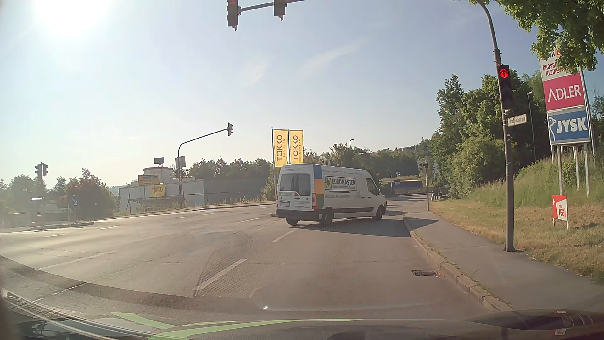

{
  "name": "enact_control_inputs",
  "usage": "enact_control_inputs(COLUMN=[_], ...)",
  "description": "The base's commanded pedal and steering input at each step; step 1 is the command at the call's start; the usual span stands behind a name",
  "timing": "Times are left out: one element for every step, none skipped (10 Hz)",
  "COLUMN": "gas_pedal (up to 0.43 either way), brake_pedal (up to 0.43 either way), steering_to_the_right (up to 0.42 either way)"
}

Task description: Follow the waypoints while adhering to traffic rules and regulations

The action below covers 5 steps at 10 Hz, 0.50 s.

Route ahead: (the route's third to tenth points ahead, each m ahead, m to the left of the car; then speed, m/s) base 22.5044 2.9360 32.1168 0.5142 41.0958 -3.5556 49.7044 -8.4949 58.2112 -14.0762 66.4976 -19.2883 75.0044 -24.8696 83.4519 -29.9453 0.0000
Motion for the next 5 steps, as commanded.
enact_control_inputs(gas_pedal=[0.0, 0.0, 0.0, 0.0, 0.0], brake_pedal=[0.317, 0.317, 0.317, 0.311, 0.311], steering_to_the_right=[0.044, 0.044, 0.044, 0.044, 0.044])
